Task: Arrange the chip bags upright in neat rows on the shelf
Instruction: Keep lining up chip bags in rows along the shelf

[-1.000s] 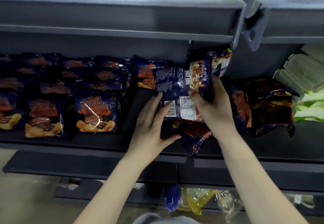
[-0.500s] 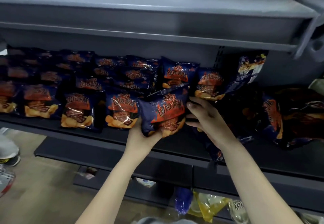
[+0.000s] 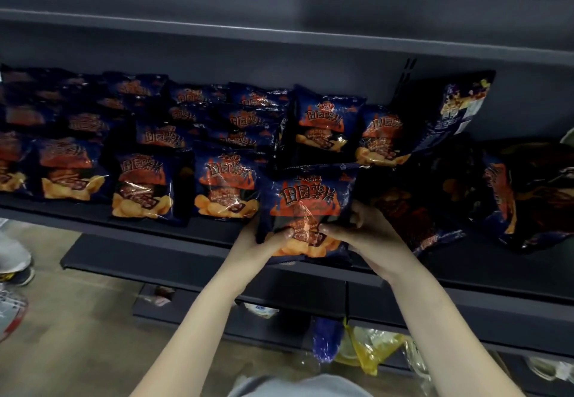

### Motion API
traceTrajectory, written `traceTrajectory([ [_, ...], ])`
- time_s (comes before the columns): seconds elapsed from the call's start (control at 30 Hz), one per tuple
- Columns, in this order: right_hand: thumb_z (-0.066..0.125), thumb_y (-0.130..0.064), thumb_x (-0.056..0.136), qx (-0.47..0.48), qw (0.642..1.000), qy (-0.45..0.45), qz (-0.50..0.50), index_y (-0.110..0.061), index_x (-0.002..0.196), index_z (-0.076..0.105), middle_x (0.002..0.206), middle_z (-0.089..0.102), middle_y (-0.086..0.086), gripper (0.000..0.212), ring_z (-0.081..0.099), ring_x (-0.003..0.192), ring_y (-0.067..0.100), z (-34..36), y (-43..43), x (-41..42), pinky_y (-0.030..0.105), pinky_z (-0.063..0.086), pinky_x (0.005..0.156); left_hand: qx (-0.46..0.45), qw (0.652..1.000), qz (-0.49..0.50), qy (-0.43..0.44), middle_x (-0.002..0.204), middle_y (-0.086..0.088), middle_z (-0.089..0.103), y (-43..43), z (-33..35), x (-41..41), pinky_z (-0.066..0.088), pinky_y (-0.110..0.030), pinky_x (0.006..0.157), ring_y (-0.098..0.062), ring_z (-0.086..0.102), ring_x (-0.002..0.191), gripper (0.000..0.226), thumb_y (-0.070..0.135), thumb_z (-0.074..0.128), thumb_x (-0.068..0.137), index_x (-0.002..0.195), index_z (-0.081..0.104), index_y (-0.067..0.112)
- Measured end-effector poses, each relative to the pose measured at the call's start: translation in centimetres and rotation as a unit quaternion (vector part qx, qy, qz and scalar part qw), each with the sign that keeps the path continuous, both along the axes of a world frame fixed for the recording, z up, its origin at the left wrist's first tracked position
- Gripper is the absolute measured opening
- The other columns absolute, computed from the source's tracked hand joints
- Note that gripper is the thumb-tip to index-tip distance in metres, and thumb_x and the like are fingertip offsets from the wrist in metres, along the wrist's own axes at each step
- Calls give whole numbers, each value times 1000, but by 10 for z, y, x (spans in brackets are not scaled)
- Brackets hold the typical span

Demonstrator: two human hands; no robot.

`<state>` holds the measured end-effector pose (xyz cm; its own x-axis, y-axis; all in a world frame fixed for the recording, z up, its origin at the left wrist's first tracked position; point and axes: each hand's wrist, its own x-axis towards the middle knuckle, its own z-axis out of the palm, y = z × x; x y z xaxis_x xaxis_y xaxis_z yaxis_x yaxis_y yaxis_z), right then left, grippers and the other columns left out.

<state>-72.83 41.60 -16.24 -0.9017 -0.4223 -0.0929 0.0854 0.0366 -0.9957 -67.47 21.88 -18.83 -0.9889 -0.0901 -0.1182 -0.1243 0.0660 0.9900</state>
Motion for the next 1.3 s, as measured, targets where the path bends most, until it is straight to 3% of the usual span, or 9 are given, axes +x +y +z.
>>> traceTrajectory([
  [0.07, 70, 1, 78, -18, 999, 4, -48, -22, 112, 60, 106, 71, 0, 42, 65, 105, 15, 0, 1, -2, 27, 53, 84, -58, 998, -28, 17, 104, 27, 62, -1, -2, -2, 46, -8, 77, 5, 60, 99, 37, 38, 69, 77, 108, 49, 43],
  [0.2, 65, 3, 81, -67, 987, 37, -139, -22, 112, 59, 114, 67, 3, 40, 62, 111, 16, 16, 10, -14, 35, 48, 94, -169, 981, -83, 46, 119, 21, 57, 3, -5, -8, 42, -4, 81, 11, 55, 105, 54, 48, 63, 80, 125, 33, 52],
  [0.3, 63, 2, 84, -58, 981, 56, -177, -26, 106, 60, 109, 69, -3, 36, 62, 108, 12, 24, 14, -25, 33, 49, 91, -312, 940, -119, 66, 145, 8, 39, 4, -8, -22, 35, -18, 98, -6, 42, 127, 81, 70, 44, 77, 143, 7, 41],
  [0.4, 64, -2, 86, -43, 968, 58, -241, -30, 103, 60, 103, 69, -10, 34, 65, 100, 6, 25, 14, -37, 29, 52, 83, -375, 913, -132, 86, 151, 2, 28, 6, -14, -36, 30, -20, 99, -15, 35, 134, 76, 61, 37, 88, 146, -5, 34],
  [0.53, 63, -1, 86, -36, 950, 50, -306, -30, 101, 59, 102, 68, -10, 33, 63, 102, 10, 22, 13, -57, 29, 50, 86, -492, 844, -145, 155, 152, -2, 27, 10, -27, -43, 26, -24, 107, -17, 27, 138, 58, 45, 34, 97, 147, 22, 19],
  [0.67, 64, -5, 87, -6, 956, 22, -293, -31, 96, 60, 98, 68, -10, 29, 65, 96, 8, 13, 0, -78, 32, 50, 86, -484, 839, -128, 213, 139, -5, 48, 10, -30, -41, 40, -29, 100, -22, 44, 128, 38, 32, 43, 96, 125, 57, 12],
  [0.83, 67, -5, 85, 11, 957, -4, -291, -17, 115, 55, 94, 67, -11, 34, 64, 94, 8, 2, -32, -113, 21, 48, 73, -483, 832, -102, 254, 124, -10, 61, 9, -29, -40, 51, -32, 87, -25, 57, 116, 27, 22, 58, 88, 110, 66, 8],
  [1.07, 57, -4, 84, 133, 943, -2, -305, -13, 127, 47, 110, 63, 6, 44, 60, 104, 24, -17, -56, -137, 37, 51, 86, -493, 820, -97, 274, 121, -8, 64, 9, -32, -41, 51, -30, 88, -22, 55, 120, 24, 19, 66, 82, 105, 68, 10],
  [1.3, 62, -15, 83, 105, 949, -51, -292, -15, 141, 33, 133, 53, 9, 65, 51, 121, 27, -25, -54, -141, 46, 42, 103, -485, 831, -97, 254, 121, -5, 64, 9, -33, -42, 54, -30, 84, -22, 57, 117, 28, 22, 67, 81, 107, 67, 13],
])
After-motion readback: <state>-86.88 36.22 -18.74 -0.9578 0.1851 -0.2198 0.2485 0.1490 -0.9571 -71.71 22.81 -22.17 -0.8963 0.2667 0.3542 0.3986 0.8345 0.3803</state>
